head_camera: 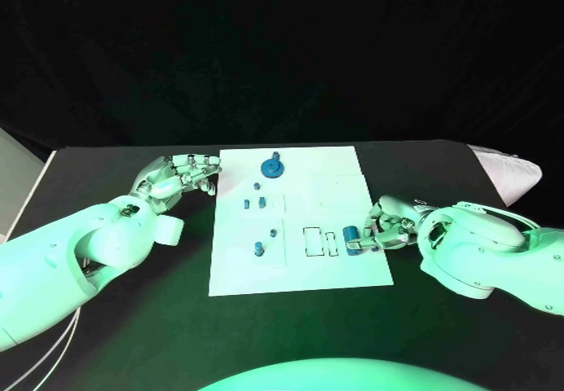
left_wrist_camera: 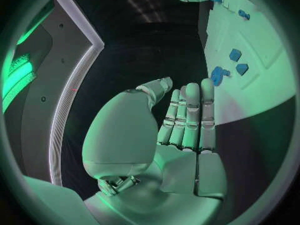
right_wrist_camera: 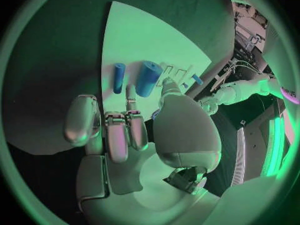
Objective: Assemble the parts on the task board
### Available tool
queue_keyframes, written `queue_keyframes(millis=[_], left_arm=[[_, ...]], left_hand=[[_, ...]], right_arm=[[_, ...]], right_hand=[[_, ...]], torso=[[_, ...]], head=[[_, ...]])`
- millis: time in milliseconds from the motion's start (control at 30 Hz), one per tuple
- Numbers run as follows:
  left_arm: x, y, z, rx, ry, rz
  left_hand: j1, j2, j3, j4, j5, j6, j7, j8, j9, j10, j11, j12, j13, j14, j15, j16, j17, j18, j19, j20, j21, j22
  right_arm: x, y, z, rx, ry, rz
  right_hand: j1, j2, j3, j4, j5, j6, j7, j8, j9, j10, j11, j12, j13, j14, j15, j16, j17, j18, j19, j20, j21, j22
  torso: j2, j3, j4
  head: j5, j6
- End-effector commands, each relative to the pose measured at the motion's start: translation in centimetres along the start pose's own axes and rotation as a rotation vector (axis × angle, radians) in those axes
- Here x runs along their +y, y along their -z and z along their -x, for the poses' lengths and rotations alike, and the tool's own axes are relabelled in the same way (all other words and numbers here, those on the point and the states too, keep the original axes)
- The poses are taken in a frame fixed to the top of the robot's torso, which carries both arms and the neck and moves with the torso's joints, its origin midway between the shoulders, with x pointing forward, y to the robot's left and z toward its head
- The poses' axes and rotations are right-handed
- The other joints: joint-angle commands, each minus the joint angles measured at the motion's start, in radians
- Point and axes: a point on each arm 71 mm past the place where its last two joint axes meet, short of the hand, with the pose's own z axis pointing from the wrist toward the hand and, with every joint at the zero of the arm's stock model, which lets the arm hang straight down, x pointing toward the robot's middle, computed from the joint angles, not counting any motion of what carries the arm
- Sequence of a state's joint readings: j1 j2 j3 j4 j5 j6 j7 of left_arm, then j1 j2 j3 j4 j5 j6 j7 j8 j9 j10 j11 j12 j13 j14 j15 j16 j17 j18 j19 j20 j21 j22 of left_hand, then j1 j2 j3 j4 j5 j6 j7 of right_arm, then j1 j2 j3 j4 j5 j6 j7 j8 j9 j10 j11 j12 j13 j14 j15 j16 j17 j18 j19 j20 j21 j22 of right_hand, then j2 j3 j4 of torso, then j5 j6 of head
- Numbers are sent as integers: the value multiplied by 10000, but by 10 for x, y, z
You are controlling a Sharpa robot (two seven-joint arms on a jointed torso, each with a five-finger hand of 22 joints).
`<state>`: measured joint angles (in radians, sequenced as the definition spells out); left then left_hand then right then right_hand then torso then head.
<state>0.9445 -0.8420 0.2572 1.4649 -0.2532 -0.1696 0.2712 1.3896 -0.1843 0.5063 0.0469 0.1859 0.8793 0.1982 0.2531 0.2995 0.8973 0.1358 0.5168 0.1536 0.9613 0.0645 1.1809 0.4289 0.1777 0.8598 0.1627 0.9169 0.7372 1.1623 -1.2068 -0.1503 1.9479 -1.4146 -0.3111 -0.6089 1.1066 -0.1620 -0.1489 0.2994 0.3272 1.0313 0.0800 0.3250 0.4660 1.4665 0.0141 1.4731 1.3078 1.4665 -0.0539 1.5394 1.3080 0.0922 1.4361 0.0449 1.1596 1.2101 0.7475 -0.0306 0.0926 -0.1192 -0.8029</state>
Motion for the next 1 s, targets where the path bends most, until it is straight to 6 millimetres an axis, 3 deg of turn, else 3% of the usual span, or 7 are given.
queue_keyframes(millis=[33, 633, 900, 1000], left_arm=[[-1, 0, -2, 152, 93, -77], [-1, 1, -1, 131, 77, -64], [-1, 2, 0, 111, 66, -55], [-1, 2, 0, 108, 64, -54]], left_hand=[[-57, -34, -17, 37, 61, -75, -21, 33, -12, -95, 3, 37, -13, 22, 27, 57, 16, 61, 68, 21, -13, -9], [-68, -31, -21, 54, 63, -78, -20, 39, -13, -103, 4, 44, -13, 19, 29, 66, 20, 60, 76, 23, -13, -10], [-72, -24, -21, 66, 65, -80, -21, 45, -13, -109, 4, 52, -14, 16, 29, 72, 22, 60, 82, 23, -14, -10], [-72, -24, -21, 66, 65, -80, -21, 45, -13, -109, 4, 52, -14, 16, 29, 72, 22, 60, 82, 23, -14, -10]], right_arm=[[1, -1, -1, -101, 219, -152], [9, -11, -12, 47, 239, -42], [9, -15, -16, 258, 353, -98], [9, -16, -17, 272, 355, -127]], right_hand=[[-143, 2, -60, -11, -54, 68, -5, 66, 10, 486, -100, 58, 1818, 879, -73, 64, 1822, -77, 47, 3, 61, 34], [87, 201, 120, -32, 167, 86, -28, 117, 38, 527, -121, 107, 1883, 892, -90, 87, 1889, -92, 78, -12, 145, 142], [529, 510, 363, -49, 1176, 86, -50, 149, 43, 555, -144, 122, 1937, 902, -108, 104, 1948, -108, 94, -30, 220, 282], [588, 553, 400, -56, 1334, 93, -55, 151, 40, 571, -148, 144, 1961, 907, -111, 111, 1973, -110, 96, -33, 229, 303]], torso=[[0, -7, 6], [2, 0, 1], [-7, 0, -11], [-15, 0, -25]], head=[[1, -18], [73, -98], [100, -143], [122, -146]])
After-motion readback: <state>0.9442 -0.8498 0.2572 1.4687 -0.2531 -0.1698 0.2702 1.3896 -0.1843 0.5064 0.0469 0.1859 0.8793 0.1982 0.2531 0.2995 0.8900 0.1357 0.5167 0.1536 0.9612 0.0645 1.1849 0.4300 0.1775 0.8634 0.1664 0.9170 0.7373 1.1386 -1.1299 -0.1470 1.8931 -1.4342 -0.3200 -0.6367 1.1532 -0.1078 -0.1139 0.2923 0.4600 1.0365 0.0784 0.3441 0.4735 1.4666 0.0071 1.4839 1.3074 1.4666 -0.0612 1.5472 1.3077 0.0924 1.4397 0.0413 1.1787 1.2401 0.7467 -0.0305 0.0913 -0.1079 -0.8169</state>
